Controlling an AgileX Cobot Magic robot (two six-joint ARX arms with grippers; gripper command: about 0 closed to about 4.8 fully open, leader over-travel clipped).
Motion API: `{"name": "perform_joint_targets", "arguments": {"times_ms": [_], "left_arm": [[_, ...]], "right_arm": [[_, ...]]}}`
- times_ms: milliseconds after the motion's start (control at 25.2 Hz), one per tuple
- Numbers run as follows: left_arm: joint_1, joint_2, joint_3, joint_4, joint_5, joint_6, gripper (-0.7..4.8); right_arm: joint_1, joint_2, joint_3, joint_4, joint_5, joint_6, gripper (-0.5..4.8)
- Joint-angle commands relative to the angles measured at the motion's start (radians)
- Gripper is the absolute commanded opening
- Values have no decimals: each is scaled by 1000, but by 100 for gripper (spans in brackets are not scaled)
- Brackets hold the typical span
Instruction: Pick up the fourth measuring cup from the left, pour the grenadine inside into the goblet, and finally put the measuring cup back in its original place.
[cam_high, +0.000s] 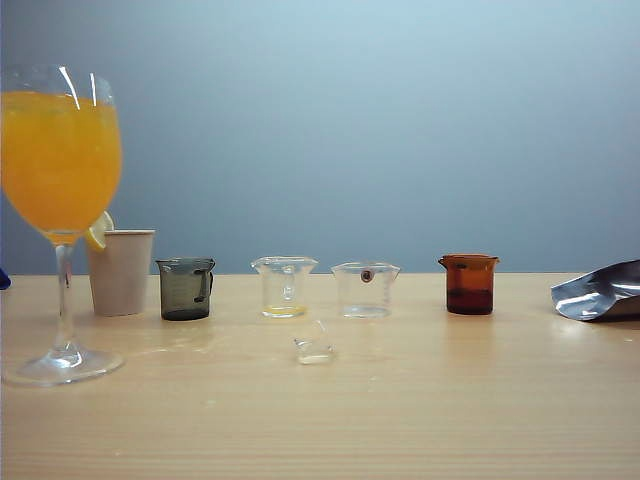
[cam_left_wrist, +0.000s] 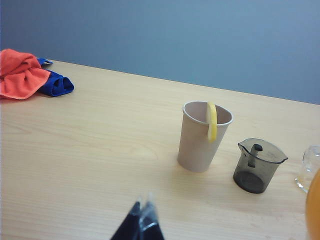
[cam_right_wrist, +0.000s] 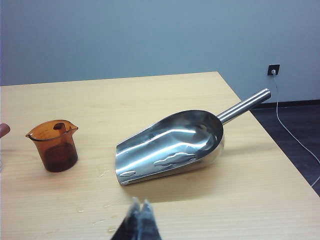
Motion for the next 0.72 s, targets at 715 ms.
{"name": "perform_joint_targets", "arguments": {"times_ms": [715], "left_arm": [[-1,77,334,-135,-62,-8,-5]], "right_arm": [[1,217,404,-35,-18,-5,-2]]}}
